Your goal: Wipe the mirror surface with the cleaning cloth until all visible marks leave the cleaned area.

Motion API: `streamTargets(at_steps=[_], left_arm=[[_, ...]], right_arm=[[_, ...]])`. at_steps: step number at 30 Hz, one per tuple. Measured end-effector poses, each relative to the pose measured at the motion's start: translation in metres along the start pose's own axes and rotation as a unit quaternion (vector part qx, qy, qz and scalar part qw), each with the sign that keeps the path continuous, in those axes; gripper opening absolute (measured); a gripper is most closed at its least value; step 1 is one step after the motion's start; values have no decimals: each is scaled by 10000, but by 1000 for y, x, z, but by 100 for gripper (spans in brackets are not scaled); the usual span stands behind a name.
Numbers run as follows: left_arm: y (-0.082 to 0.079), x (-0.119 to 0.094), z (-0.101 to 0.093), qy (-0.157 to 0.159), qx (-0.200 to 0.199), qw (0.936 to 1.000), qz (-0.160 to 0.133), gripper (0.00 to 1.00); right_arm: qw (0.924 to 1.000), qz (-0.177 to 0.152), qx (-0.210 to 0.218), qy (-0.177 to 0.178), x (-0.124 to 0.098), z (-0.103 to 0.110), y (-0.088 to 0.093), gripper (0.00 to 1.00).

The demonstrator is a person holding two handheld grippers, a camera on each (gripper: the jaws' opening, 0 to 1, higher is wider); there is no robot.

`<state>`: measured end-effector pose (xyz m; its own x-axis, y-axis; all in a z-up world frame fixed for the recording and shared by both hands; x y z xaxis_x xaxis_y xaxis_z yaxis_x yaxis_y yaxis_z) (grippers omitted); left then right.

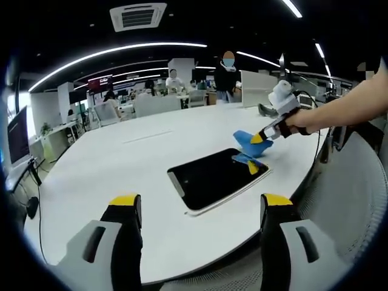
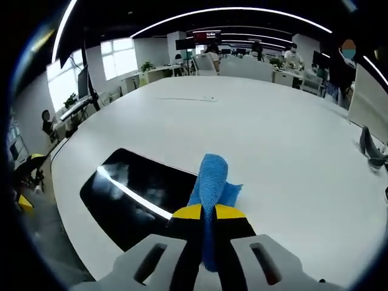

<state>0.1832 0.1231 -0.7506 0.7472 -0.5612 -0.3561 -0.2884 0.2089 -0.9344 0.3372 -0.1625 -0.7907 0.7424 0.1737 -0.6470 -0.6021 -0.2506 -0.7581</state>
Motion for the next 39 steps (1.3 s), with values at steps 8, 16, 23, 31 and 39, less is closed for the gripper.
streamTargets(at_steps=[8,16,23,31,39], left_arm=[[0,0,0,6,-2,10000,8,78],[0,0,0,15,-5,10000,3,77],[0,0,0,24,-3,10000,11,77],[0,0,0,32,4,10000,6,76],[0,0,0,37,6,10000,15,76]], right_arm=[[9998,95,-126,-138,18,18,-12,0],[9991,301,-238,-192,33,28,-11,0],[9989,413,-100,-190,37,29,-8,0],[9985,499,-71,-200,38,32,-9,0],[9980,514,-56,-370,41,50,-14,0]])
Point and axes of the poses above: the point that each gripper's makers call its tool centre point, and the gripper's own axes: x roughly forward along the fingers, z roughly to its left, y roughly out of its underside, the point moved 6 cm from there along -x, roughly backward along the fingers, and after that the axes turned 10 degrees about y, right-handed, at the moved point
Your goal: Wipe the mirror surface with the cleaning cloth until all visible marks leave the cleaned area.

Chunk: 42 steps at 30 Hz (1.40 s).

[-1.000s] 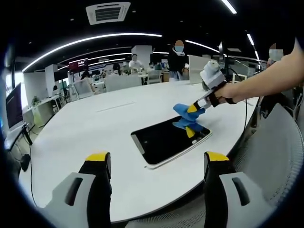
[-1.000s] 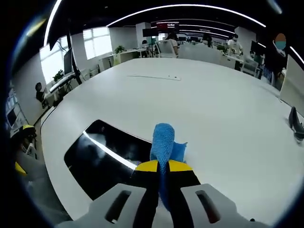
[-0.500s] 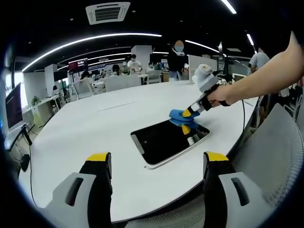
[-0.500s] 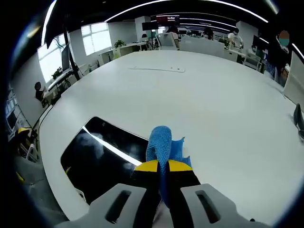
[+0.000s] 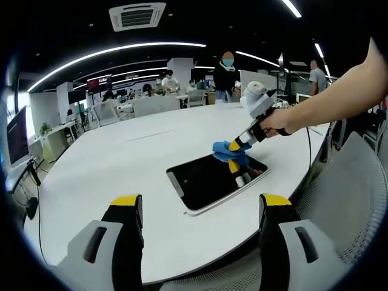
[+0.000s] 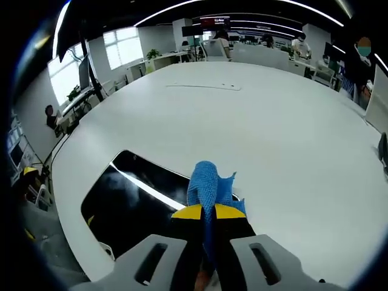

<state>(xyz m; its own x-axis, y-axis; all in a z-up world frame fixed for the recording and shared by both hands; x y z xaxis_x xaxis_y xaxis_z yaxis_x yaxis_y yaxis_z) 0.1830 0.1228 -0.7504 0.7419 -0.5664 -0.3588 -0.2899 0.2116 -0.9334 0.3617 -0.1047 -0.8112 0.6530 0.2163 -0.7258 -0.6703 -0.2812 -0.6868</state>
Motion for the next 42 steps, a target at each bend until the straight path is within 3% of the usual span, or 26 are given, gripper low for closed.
streamTargets(at_steps=[33,42], left_arm=[[0,2,1,18,9,10000,-10,76],[1,2,1,20,7,10000,-8,75]], right_arm=[[9941,-56,-617,-891,49,117,-48,0],[9910,-34,-948,-948,53,130,-51,0]])
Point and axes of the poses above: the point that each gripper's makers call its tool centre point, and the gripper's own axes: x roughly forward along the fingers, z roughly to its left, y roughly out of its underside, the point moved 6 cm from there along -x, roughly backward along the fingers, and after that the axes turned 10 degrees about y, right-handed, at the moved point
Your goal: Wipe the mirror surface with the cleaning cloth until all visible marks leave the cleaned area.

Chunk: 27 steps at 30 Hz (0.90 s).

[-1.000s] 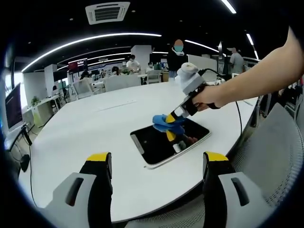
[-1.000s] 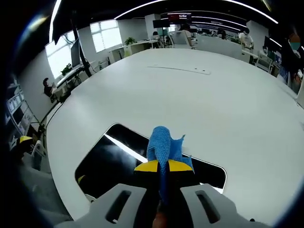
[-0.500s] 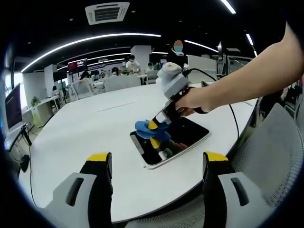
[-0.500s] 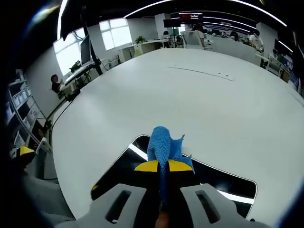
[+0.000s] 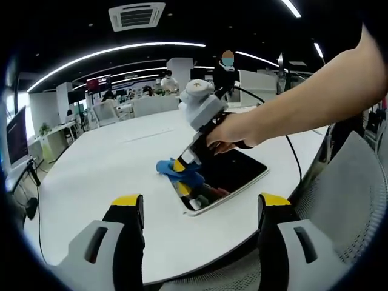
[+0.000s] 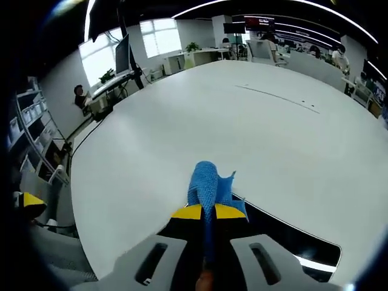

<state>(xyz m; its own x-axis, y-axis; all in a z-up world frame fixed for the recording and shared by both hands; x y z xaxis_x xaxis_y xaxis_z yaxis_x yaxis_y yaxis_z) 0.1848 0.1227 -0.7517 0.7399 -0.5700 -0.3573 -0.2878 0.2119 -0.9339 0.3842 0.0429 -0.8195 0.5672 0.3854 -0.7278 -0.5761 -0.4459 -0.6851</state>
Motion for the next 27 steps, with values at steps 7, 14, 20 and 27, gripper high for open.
streamTargets(at_steps=[7,14,20,27], left_arm=[[0,0,0,-7,5,10000,-7,75],[0,0,0,-7,6,10000,-8,75],[0,0,-1,-14,7,10000,-11,75],[0,-1,-1,-24,0,10000,-2,75]], right_arm=[[9998,33,-202,-49,-4,5,3,0],[9993,74,-329,-139,-12,12,9,0],[9989,120,-402,-221,-17,18,14,0],[9982,204,-448,-349,-25,25,20,0]])
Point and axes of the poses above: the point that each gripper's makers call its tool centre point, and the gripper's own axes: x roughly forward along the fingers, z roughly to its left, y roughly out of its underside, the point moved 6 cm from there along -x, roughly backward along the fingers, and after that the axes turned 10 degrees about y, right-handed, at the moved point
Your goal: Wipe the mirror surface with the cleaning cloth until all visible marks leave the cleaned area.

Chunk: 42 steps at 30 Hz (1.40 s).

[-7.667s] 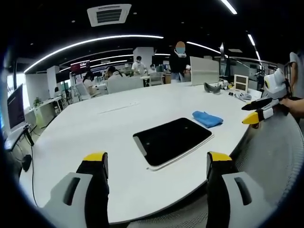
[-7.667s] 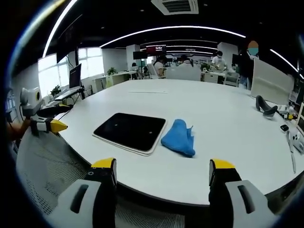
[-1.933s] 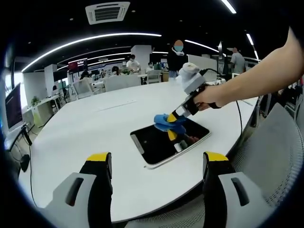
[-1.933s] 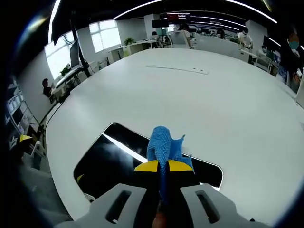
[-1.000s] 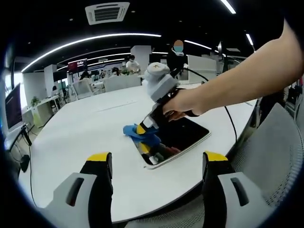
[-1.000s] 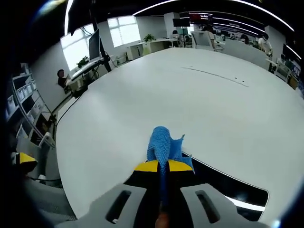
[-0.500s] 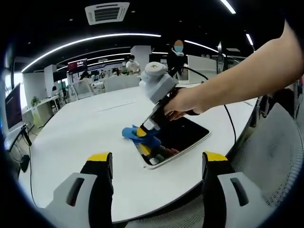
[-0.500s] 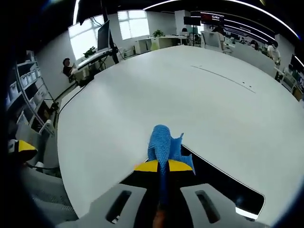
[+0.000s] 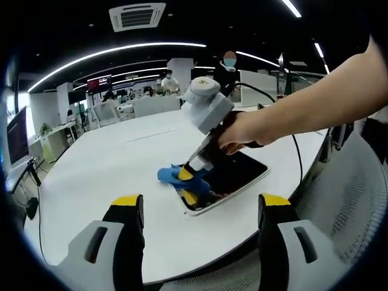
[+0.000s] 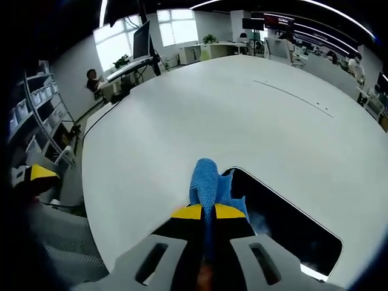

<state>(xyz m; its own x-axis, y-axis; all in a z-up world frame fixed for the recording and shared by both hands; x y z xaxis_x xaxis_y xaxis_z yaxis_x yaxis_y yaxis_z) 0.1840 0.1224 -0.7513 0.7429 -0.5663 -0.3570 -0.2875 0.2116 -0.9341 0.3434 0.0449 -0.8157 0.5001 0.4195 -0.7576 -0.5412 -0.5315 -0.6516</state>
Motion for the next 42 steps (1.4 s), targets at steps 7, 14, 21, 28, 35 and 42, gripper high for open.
streamTargets(at_steps=[7,14,21,28,35,42], left_arm=[[0,0,1,-6,-3,10000,4,75],[1,-1,1,-17,-7,10000,5,75],[1,-1,1,-16,-14,10000,17,75],[0,-1,1,-22,-19,10000,22,75],[0,-1,1,-6,-20,10000,36,75],[0,-1,2,-17,-21,10000,28,75]], right_arm=[[9999,65,-19,-96,-3,5,4,0],[9999,77,-99,-51,-3,6,4,0],[9998,73,-184,-32,-5,1,5,0],[9999,67,-107,11,-10,-10,13,0],[9999,90,-69,95,-15,-21,18,0],[9997,130,58,175,-23,-34,28,0]])
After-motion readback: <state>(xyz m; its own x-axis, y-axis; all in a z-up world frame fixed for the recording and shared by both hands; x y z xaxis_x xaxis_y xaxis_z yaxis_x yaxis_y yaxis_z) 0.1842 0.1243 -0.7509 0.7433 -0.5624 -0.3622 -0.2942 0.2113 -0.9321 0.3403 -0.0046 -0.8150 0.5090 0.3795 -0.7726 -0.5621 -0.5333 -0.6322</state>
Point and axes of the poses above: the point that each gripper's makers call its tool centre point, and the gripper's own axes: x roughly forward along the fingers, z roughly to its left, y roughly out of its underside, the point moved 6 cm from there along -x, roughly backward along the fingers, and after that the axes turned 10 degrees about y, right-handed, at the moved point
